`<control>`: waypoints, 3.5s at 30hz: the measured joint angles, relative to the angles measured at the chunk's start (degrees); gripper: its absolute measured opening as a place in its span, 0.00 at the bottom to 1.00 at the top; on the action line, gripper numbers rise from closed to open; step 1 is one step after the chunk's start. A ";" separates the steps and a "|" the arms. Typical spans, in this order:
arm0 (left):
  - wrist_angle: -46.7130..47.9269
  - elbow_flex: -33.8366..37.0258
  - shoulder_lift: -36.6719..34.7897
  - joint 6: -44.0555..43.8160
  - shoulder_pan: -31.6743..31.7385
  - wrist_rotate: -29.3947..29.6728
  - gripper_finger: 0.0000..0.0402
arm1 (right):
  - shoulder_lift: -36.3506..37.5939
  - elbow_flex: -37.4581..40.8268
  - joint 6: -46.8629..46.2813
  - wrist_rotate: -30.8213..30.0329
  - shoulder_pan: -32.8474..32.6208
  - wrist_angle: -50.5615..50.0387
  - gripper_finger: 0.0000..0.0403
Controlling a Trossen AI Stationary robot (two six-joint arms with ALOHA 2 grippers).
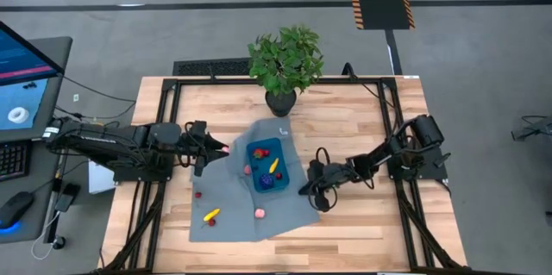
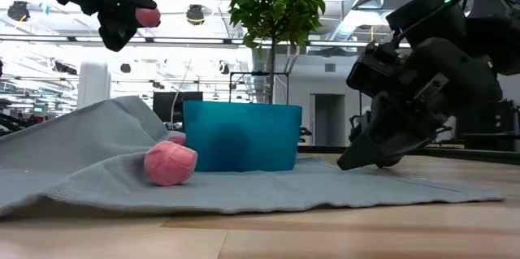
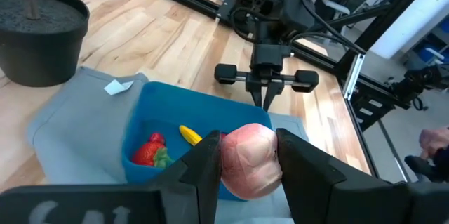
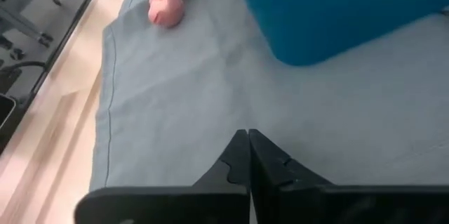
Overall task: Pick and placing Produce into tupperware
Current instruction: Put the peach into the bin
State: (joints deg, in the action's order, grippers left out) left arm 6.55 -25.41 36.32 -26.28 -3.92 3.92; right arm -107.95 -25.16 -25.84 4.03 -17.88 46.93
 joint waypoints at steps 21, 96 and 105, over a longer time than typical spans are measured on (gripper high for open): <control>-0.02 0.00 0.02 -0.48 0.00 -0.21 0.29 | 20.11 0.45 -12.17 -0.52 -11.69 -37.97 0.03; -40.27 -2.67 39.97 9.23 1.37 -8.18 0.29 | 102.39 24.79 24.32 0.29 17.72 -43.86 0.08; -30.45 -18.36 54.91 11.75 0.98 -12.55 0.29 | 102.30 24.80 24.79 -0.04 17.65 -45.69 0.08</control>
State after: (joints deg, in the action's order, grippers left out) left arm -23.90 -43.77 91.22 -14.54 -2.94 -8.63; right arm -5.65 -0.36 -1.05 3.99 -0.23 1.23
